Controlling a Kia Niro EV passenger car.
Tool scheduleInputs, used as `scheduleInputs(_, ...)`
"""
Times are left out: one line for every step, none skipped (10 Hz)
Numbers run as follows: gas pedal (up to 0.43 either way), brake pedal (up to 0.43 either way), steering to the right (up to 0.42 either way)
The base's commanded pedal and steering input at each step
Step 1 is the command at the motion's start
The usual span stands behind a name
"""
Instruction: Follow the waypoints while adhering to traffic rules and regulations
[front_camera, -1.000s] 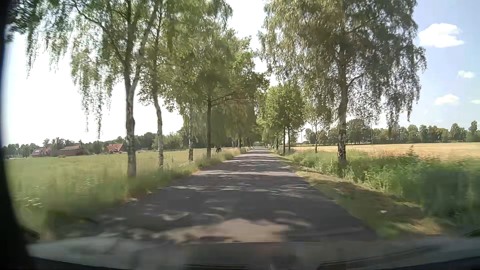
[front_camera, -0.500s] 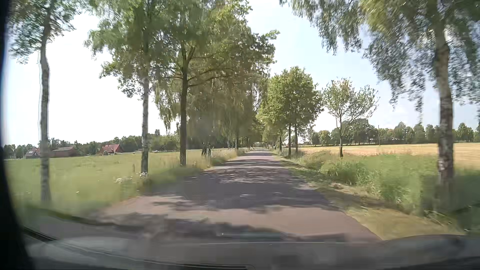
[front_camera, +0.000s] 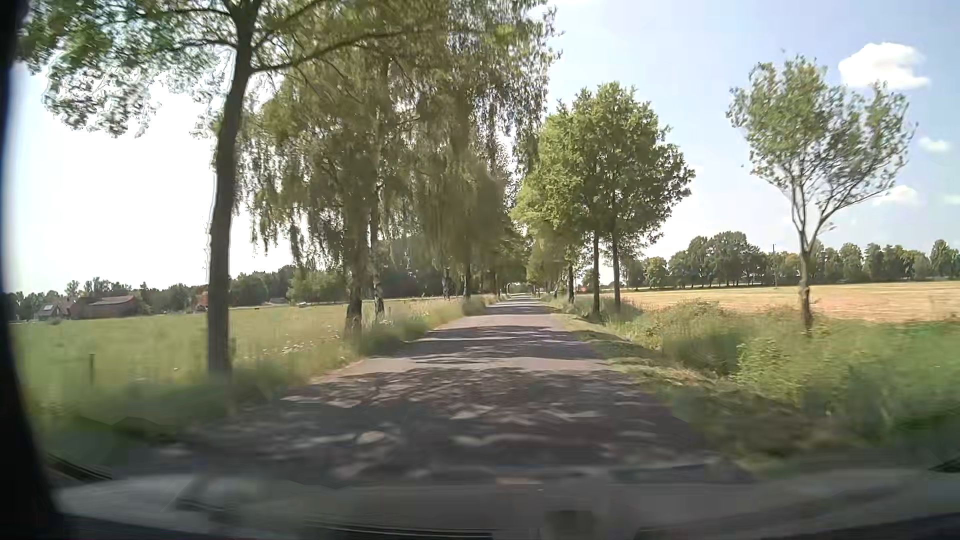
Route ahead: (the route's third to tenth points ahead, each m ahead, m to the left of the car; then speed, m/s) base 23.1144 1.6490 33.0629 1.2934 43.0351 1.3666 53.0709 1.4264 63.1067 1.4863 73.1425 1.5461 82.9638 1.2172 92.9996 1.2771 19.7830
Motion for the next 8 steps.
scheduleInputs(0.220, 0.006, 0.001)
scheduleInputs(0.220, 0.006, 0.002)
scheduleInputs(0.220, 0.006, 0.001)
scheduleInputs(0.220, 0.006, 0.002)
scheduleInputs(0.220, 0.006, 0.002)
scheduleInputs(0.220, 0.006, 0.002)
scheduleInputs(0.220, 0.006, 0.002)
scheduleInputs(0.220, 0.006, 0.003)
